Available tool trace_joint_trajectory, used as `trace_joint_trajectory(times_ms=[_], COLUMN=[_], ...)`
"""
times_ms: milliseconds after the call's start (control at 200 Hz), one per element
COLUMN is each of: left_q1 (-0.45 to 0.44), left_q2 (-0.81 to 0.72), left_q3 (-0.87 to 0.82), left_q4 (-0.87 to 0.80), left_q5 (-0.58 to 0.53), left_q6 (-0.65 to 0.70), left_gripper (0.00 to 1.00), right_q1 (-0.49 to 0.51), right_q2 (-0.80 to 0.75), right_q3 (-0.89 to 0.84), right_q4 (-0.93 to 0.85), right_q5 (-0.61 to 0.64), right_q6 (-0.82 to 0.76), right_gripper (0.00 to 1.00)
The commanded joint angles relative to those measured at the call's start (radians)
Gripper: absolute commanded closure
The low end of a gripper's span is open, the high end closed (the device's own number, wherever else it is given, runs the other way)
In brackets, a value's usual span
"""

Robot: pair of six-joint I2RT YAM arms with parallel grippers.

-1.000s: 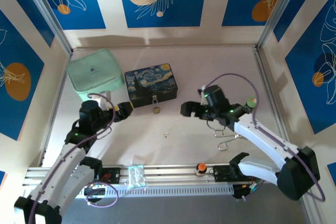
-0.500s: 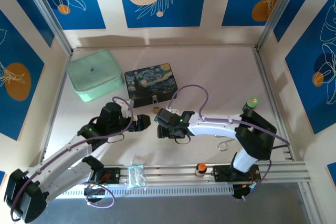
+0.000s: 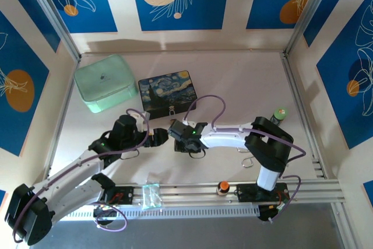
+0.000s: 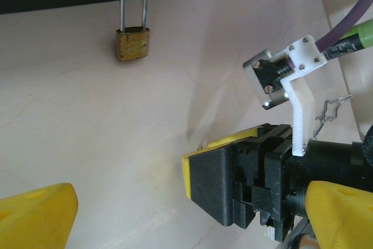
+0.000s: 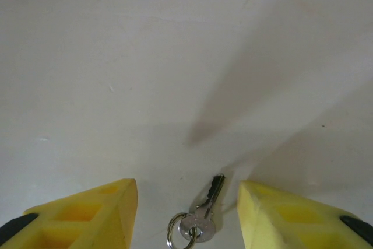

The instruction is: Unlock a padlock with a key

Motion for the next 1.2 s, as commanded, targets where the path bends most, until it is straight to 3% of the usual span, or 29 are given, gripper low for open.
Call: trace_joint_trajectory(times_ms=[0,120,260,645,1026,1196], left_q1=[-0.014,-0.018,-0.016,-0.022,-0.028,-0.042], left_q2=[0.006,0.014,0.025,0.078,0.089,0.089], left_q3=[0.008,0.053,0.04,0.094,0.065,0.067], left_q4=[0.011,-0.069,-0.005,-0.025,0.04,0.046], left_q5=[0.018,-0.019,0.006,-0.005,0.02,0.006], left_q6=[0.015,0.061,0.033,0.07,0.019,0.007], left_gripper=[0.01,0.01,0.01,0.01,0.01,0.01], right_q1=[0.019,0.056,0.085,0.117,0.119,0.17], right_q2=[0.045,0.071,0.078,0.043,-0.047,-0.078], right_q3=[0.046,0.062,0.045,0.005,-0.061,-0.049], right_q4=[-0.037,-0.13,-0.159,-0.236,-0.277,-0.191], right_q5=[0.068,0.11,0.135,0.153,0.201,0.218], right_q6=[0.035,0.055,0.056,0.071,0.108,0.082], right_gripper=[0.52,0.54,0.59,0.55,0.54,0.44])
